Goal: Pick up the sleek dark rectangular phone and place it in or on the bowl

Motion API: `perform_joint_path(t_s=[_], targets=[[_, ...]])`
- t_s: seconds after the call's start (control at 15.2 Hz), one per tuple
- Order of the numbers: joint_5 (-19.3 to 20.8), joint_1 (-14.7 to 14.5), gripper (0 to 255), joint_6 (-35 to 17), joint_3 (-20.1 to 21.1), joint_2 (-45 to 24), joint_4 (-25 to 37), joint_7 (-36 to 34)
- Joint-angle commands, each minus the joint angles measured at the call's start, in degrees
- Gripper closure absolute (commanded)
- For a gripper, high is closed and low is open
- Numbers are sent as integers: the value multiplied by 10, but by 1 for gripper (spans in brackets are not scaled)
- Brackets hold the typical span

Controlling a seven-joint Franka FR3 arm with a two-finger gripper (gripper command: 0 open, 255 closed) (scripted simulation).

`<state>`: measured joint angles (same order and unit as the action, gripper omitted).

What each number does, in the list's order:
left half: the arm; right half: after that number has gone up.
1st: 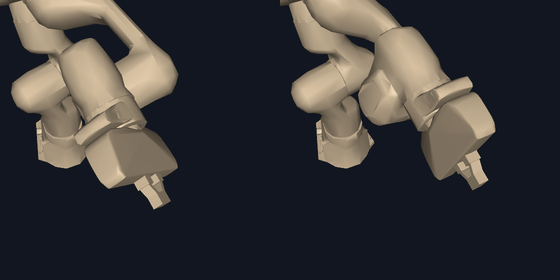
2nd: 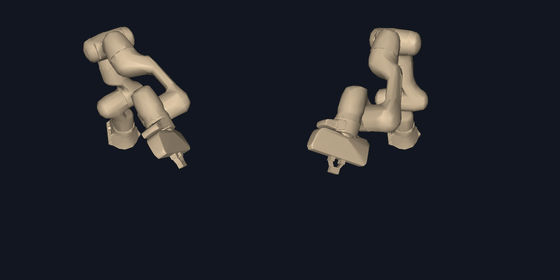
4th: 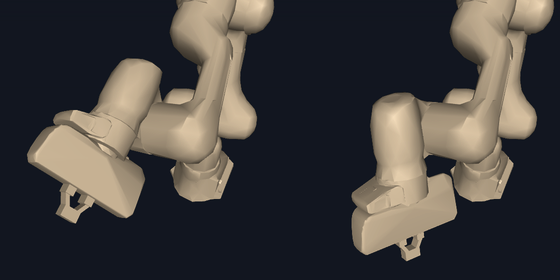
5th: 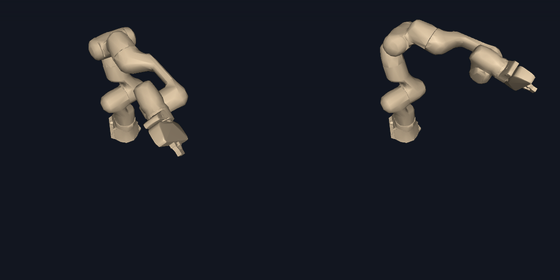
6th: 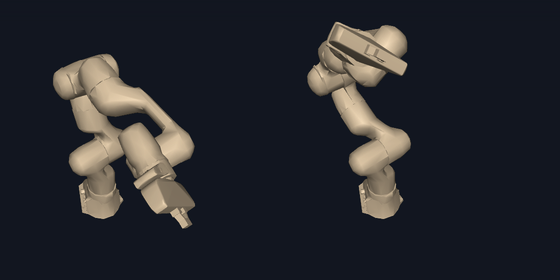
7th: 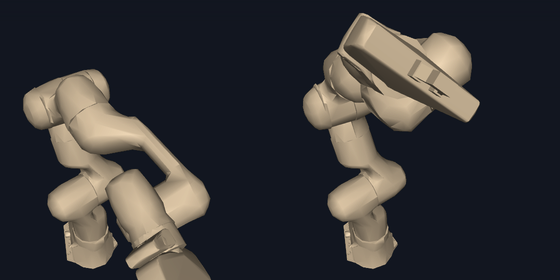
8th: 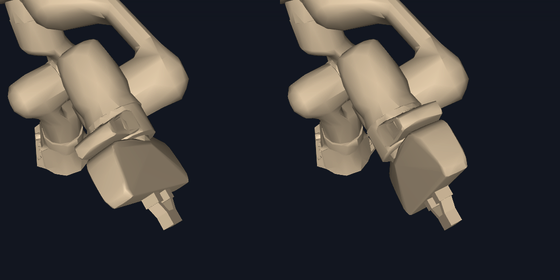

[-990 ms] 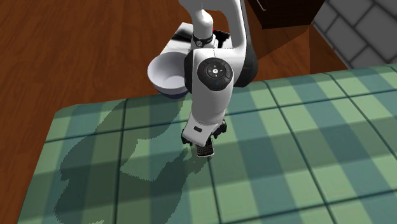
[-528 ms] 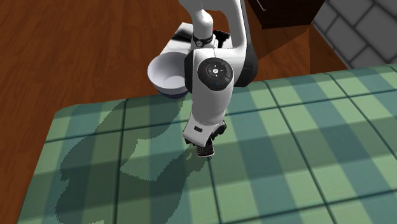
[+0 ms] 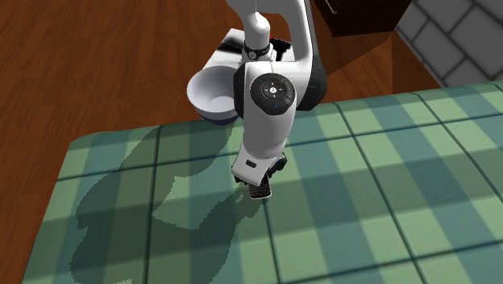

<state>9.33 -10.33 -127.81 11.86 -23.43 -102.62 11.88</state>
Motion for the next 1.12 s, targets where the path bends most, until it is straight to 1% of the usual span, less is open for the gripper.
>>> perform_joint_path(t_s=[0.0, 1.06], targets=[[-1, 1, 255, 6, 0, 3, 2, 1], [-19, 4, 255, 110, 7, 51, 60, 16]])
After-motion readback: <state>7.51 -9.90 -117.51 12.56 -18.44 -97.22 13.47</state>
